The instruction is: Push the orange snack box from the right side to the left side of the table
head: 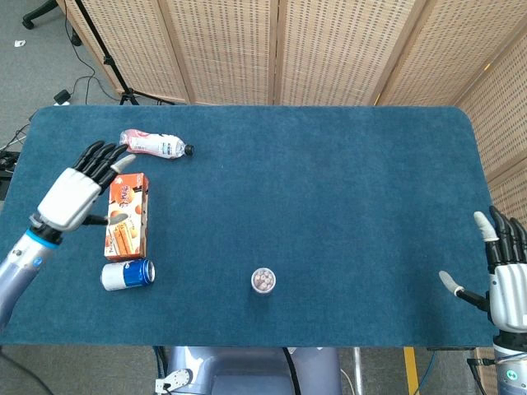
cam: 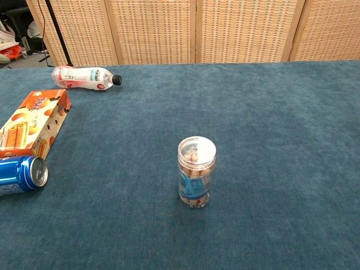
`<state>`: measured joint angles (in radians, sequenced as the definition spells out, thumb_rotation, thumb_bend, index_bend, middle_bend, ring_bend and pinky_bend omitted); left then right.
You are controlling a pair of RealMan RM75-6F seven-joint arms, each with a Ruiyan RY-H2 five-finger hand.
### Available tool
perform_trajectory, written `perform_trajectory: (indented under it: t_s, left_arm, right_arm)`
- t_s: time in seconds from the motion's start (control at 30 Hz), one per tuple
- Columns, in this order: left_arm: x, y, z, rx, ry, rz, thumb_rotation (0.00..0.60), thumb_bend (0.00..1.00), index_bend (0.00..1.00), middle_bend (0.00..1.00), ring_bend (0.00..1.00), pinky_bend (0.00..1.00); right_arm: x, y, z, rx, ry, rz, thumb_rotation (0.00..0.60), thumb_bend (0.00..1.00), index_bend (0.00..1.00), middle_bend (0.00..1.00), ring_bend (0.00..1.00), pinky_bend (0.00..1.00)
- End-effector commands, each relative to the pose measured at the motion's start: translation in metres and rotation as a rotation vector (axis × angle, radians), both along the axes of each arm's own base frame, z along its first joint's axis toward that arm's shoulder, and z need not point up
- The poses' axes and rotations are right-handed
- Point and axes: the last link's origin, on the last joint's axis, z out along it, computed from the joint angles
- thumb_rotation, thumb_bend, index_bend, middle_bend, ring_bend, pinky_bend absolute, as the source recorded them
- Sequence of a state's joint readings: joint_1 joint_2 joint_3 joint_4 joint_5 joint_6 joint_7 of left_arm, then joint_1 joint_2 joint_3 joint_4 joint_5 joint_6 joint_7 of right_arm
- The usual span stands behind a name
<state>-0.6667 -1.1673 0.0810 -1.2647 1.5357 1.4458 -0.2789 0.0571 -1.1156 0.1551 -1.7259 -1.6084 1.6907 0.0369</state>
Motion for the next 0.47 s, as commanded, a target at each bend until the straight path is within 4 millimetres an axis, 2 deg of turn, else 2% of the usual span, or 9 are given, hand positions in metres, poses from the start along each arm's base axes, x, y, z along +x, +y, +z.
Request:
perform_trajectory:
  t_s: [0.03,0.17,0.3,0.47]
  left_arm:
    - [-0.045,-0.079,0.020,0.023,-0.120,0.362,0.479,0.00,0.00,0.00,0.00,0.00]
    - [-0.069,-0.121,0.021,0.102,-0.082,0.495,0.477,0.00,0.00,0.00,0.00,0.00]
    - [-0.076,-0.155,0.019,0.160,-0.043,0.608,0.477,0.00,0.00,0.00,0.00,0.00]
    - [-0.075,-0.172,0.015,0.170,-0.093,0.618,0.490,0.00,0.00,0.00,0.00,0.00]
  right_arm:
    - [0.000,0.002,-0.001,0.024,0.013,0.005,0.600,0.00,0.00,0.00,0.00,0.00]
    - [0.001,0.004,-0.002,0.031,0.032,0.007,0.600,0.00,0.00,0.00,0.00,0.00]
    - [0.000,0.004,-0.005,0.040,0.054,-0.018,0.600,0.00,0.00,0.00,0.00,0.00]
    - [-0.001,0.003,-0.005,0.040,0.061,-0.060,0.600,0.00,0.00,0.00,0.00,0.00]
